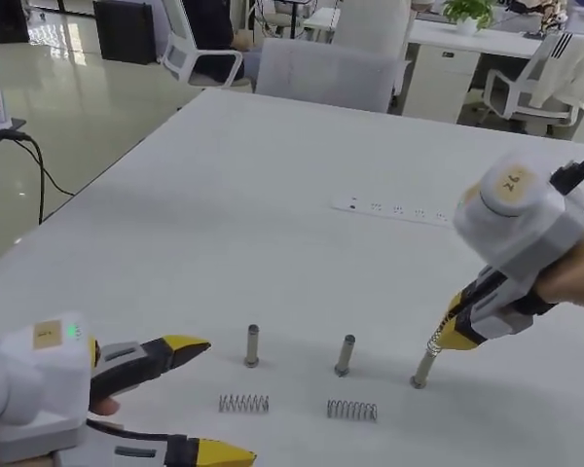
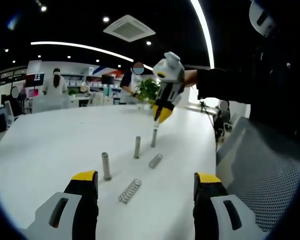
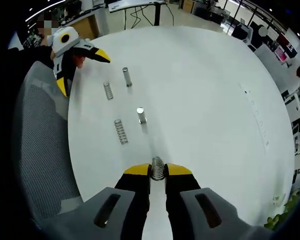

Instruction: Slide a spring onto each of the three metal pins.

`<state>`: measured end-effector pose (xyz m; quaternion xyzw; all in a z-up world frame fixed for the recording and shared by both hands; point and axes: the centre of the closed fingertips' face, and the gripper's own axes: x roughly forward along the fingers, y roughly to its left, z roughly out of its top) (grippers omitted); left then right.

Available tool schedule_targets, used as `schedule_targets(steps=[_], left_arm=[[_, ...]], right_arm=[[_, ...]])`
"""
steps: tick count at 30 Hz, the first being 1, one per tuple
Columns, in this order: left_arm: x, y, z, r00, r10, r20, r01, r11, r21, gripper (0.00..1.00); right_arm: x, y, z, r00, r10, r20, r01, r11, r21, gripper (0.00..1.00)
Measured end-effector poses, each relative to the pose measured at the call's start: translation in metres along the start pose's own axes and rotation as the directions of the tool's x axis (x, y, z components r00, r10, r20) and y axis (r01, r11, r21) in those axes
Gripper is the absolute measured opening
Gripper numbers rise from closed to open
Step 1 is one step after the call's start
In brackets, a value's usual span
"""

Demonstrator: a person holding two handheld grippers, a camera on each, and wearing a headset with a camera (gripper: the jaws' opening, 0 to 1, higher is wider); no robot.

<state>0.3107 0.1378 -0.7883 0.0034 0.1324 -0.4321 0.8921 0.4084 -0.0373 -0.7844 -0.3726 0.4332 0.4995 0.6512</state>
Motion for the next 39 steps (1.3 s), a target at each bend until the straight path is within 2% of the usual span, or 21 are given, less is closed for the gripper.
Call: schedule_targets(steps=[14, 19, 27, 39], left_arm=[[0.0, 0.002, -0.001, 1.0, 0.001, -0.001, -0.001, 1.0, 0.001, 0.73], [0.001, 0.002, -0.002, 1.0, -0.001, -0.005, 0.001, 1.0, 0.002, 0.73], [0.002, 0.002, -0.002, 0.9999, -0.004, -0.012, 0.004, 1.0, 0.003, 0.72], [0.0, 0.002, -0.004, 0.9999, -0.001, -0.016, 0.001, 1.0, 0.004, 0.72]], right_arm=[[0.01, 0.0, -0.005, 0.9994, 0.017, -0.03, -0.017, 1.0, -0.003, 0.08], [0.021, 0.001, -0.007, 0.9988, 0.027, -0.042, -0.027, 1.0, 0.001, 0.08], [0.038, -0.002, -0.014, 0.9975, 0.015, -0.069, -0.015, 1.0, -0.002, 0.08], [0.053, -0.001, -0.02, 0.9963, 0.023, -0.083, -0.023, 1.0, -0.004, 0.08]])
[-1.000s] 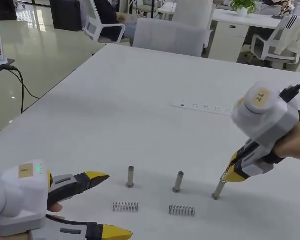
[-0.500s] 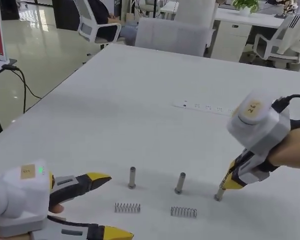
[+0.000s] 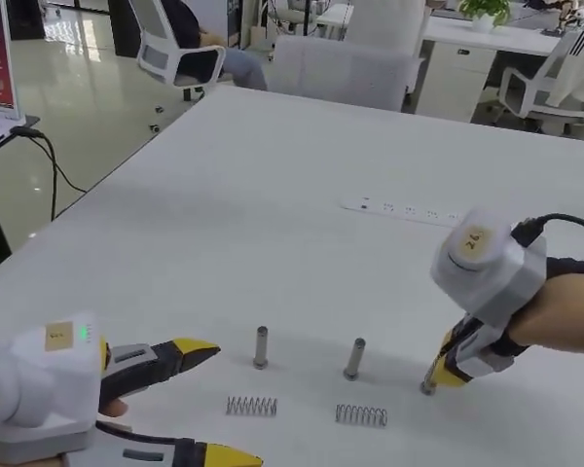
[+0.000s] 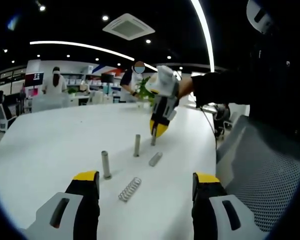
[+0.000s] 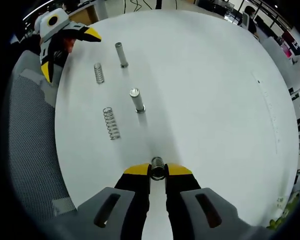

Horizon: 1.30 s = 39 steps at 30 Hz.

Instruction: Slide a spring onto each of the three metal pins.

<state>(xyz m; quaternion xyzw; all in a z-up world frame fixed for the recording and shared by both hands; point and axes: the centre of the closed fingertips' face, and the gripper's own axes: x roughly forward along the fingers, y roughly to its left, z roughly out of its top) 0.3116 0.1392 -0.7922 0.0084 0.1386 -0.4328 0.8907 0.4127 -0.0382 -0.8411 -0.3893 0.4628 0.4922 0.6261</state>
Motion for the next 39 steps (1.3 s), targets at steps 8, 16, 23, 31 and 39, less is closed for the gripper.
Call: schedule_targets(steps=[8, 16, 23, 31, 39], left_arm=[[-0.001, 0.001, 0.0, 1.0, 0.004, 0.001, -0.004, 1.0, 0.0, 0.72], [-0.001, 0.0, -0.001, 1.0, 0.004, 0.0, -0.004, 1.0, -0.001, 0.72], [-0.002, 0.0, 0.0, 1.0, 0.004, 0.001, -0.004, 1.0, 0.001, 0.72], [-0.002, -0.001, 0.0, 1.0, 0.002, 0.001, -0.002, 1.0, 0.002, 0.71], [0.0, -0.001, 0.0, 1.0, -0.004, 0.0, 0.004, 1.0, 0.009, 0.71]], right_arm=[[0.008, 0.002, -0.004, 0.9998, 0.004, -0.019, -0.004, 1.0, -0.008, 0.08], [0.008, 0.003, -0.002, 1.0, 0.005, -0.005, -0.005, 1.0, -0.011, 0.09], [0.007, 0.005, -0.001, 1.0, 0.006, 0.004, -0.006, 1.0, -0.02, 0.14], [0.003, 0.006, -0.001, 0.9999, -0.004, 0.012, 0.005, 1.0, -0.028, 0.19], [-0.005, 0.007, 0.003, 0.9993, -0.021, 0.03, 0.023, 0.999, -0.037, 0.23]])
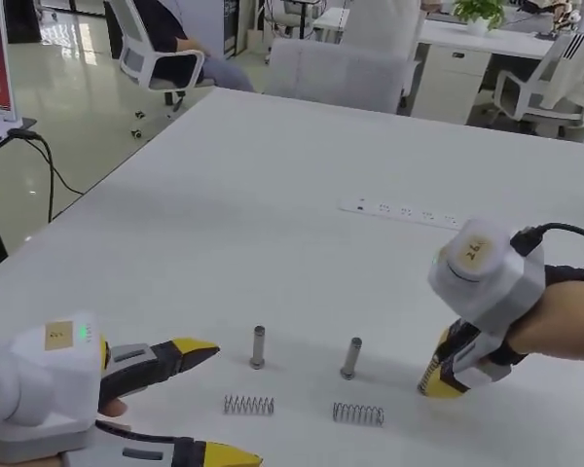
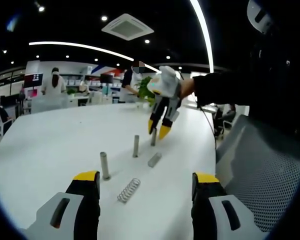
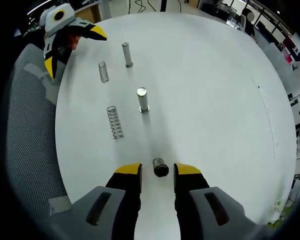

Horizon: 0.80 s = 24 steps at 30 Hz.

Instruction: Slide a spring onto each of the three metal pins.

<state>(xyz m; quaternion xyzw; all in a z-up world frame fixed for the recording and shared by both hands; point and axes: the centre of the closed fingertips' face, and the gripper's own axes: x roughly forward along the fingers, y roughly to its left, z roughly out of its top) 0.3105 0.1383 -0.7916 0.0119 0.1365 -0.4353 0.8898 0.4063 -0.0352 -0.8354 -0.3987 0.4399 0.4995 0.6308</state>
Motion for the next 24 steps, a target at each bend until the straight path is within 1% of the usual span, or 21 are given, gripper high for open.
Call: schedule_targets(steps=[7, 10, 19, 24], left_arm=[[0.0, -0.001, 0.002, 1.0, -0.003, 0.002, 0.003, 1.0, 0.003, 0.71], [0.0, -0.001, 0.002, 1.0, -0.003, 0.003, 0.003, 1.0, 0.005, 0.71], [0.0, -0.002, 0.003, 1.0, 0.001, 0.005, -0.001, 1.0, 0.006, 0.71], [-0.001, -0.002, 0.004, 1.0, 0.001, 0.004, -0.001, 1.0, 0.008, 0.71]], right_arm=[[-0.008, 0.002, 0.013, 0.9995, -0.012, 0.031, 0.013, 1.0, -0.023, 0.26], [-0.009, 0.004, 0.016, 0.9992, -0.011, 0.037, 0.012, 0.999, -0.031, 0.26], [-0.01, 0.012, 0.027, 0.9988, 0.005, 0.05, -0.002, 0.998, -0.067, 0.27], [-0.007, 0.024, 0.032, 0.9985, 0.029, 0.048, -0.024, 0.996, -0.089, 0.27]])
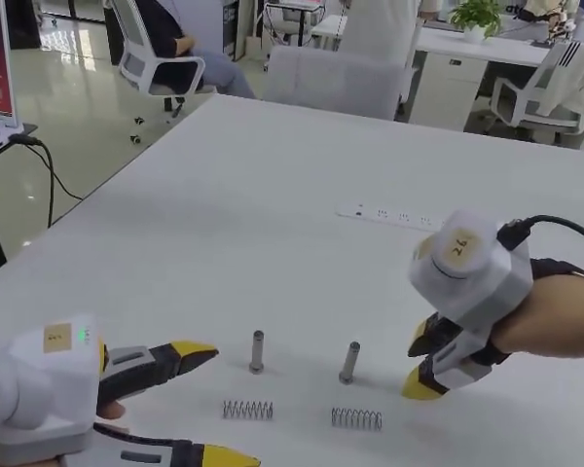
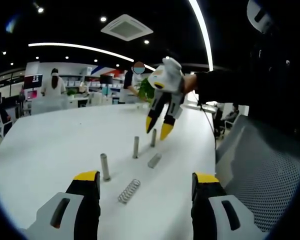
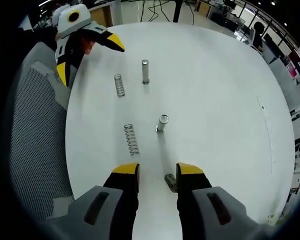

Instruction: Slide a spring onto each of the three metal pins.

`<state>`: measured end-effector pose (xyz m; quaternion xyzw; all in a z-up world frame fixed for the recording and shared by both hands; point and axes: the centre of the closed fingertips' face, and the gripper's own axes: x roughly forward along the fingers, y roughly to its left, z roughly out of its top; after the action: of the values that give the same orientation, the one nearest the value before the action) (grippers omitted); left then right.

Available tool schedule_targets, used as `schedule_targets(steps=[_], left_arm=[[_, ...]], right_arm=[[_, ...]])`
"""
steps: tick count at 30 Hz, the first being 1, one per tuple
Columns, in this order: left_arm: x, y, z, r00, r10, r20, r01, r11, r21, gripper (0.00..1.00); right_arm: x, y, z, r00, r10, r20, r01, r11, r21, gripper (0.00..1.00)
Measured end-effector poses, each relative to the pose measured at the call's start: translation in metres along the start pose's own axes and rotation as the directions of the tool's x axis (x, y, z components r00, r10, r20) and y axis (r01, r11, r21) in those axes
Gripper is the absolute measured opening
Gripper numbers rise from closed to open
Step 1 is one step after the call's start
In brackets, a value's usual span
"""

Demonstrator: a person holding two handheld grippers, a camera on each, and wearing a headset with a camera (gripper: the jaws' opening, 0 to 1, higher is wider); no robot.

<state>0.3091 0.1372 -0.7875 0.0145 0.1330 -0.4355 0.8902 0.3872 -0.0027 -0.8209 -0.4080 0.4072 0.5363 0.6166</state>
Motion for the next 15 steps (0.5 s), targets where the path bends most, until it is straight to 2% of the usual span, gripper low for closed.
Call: schedule_targets(steps=[15], left_arm=[[-0.003, 0.0, 0.0, 1.0, -0.001, 0.0, 0.001, 1.0, 0.005, 0.7]], right_arm=[[0.016, 0.024, 0.009, 0.9984, 0.055, -0.013, -0.056, 0.997, -0.055, 0.24]])
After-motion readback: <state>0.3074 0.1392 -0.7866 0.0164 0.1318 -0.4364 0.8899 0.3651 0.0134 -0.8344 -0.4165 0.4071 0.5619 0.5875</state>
